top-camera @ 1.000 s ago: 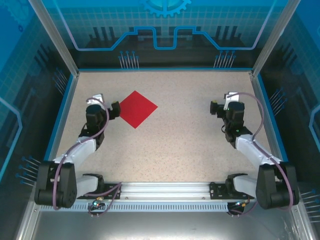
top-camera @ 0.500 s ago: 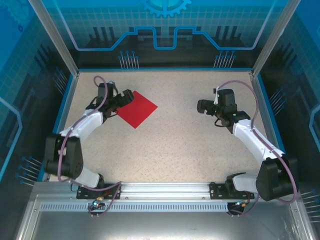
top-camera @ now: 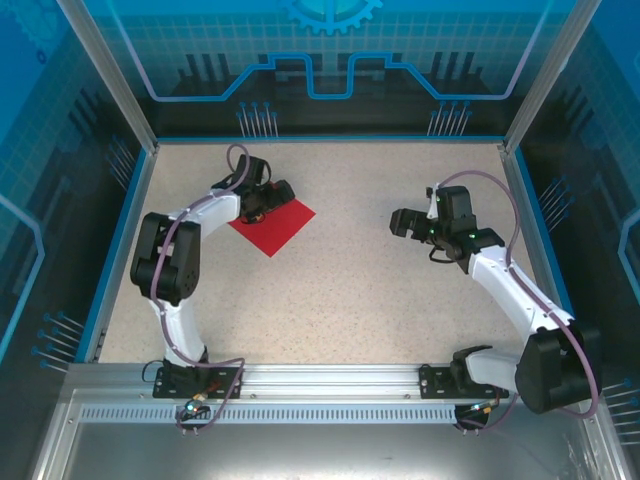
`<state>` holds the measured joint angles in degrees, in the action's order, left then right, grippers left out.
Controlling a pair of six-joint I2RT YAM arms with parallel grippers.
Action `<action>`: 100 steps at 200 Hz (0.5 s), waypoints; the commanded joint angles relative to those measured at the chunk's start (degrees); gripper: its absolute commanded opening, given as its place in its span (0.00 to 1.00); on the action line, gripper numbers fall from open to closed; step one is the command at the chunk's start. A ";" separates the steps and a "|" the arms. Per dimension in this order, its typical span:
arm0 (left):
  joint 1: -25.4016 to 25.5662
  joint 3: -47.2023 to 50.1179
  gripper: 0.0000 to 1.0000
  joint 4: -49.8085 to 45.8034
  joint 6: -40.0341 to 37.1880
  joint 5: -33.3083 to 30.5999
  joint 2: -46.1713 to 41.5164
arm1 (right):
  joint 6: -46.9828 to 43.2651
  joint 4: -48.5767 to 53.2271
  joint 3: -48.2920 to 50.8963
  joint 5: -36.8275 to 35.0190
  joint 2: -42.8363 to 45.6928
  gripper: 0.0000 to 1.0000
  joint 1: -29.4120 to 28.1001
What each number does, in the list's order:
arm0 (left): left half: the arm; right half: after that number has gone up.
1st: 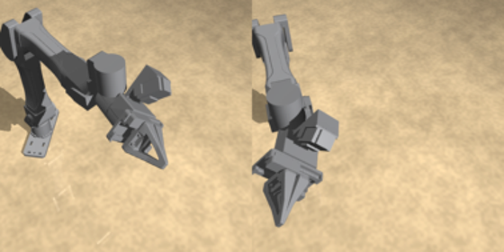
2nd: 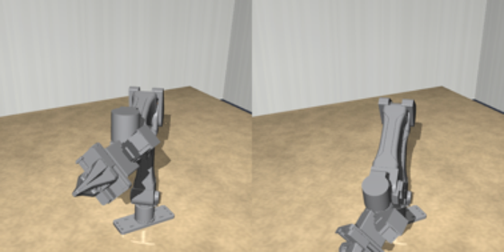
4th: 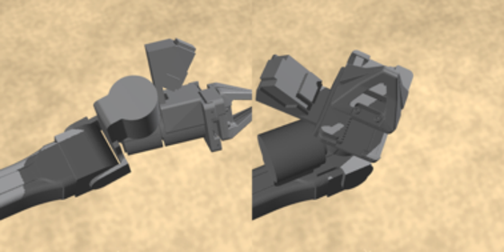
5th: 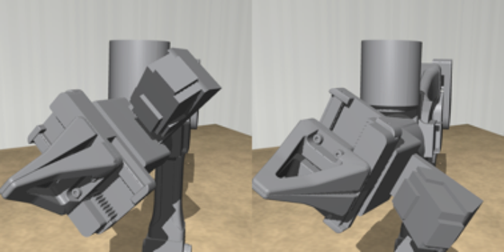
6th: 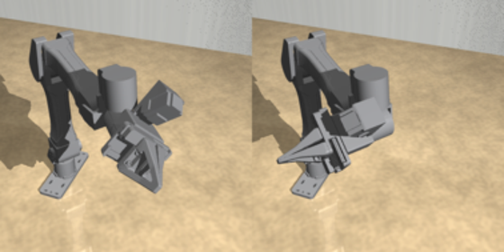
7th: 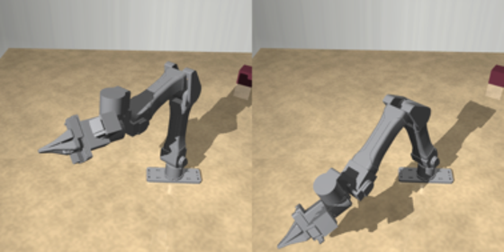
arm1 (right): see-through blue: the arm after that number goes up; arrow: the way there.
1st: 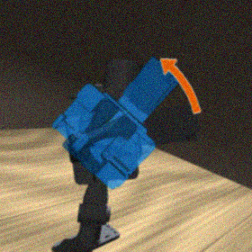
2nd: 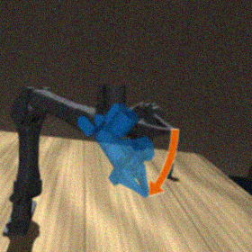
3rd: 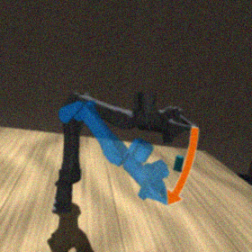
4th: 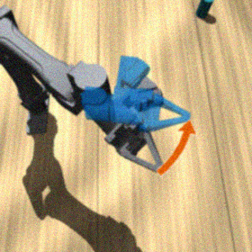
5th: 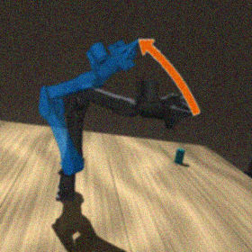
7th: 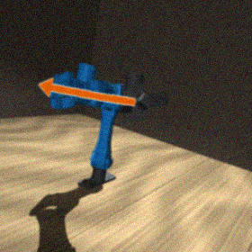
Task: Fold a paper plane with a square sheet of paper (pick it up from the middle)
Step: Move the square sheet of paper to the center of the table.
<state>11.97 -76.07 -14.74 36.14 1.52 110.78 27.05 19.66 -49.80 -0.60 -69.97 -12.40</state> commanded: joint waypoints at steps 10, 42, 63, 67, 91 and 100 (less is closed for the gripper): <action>1.20 -4.21 0.93 -4.39 1.13 -1.60 4.06 | 0.31 1.53 -0.20 1.81 0.00 0.99 -0.69; 1.78 -5.94 0.93 -5.73 0.70 -2.66 6.85 | -0.46 1.72 -2.11 3.28 -1.60 0.99 -0.67; 1.79 -7.13 0.93 -6.85 0.15 -2.92 8.68 | -0.53 1.65 -2.72 4.64 -2.83 0.99 -0.69; 1.76 -7.35 0.93 -6.89 -0.01 -2.89 9.09 | -0.56 1.60 -2.88 5.02 -3.03 0.99 -0.65; 1.83 -9.25 0.92 -8.26 0.01 -1.97 11.58 | -0.45 1.77 -3.19 6.01 -3.28 0.99 -0.69; 1.90 -9.53 0.91 -8.29 0.22 -1.42 12.31 | -0.59 1.92 -3.19 5.91 -2.94 0.99 -0.63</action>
<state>13.37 -83.59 -19.94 36.10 -0.58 119.79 26.96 20.14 -51.07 3.36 -72.88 -12.40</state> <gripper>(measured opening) 0.920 0.992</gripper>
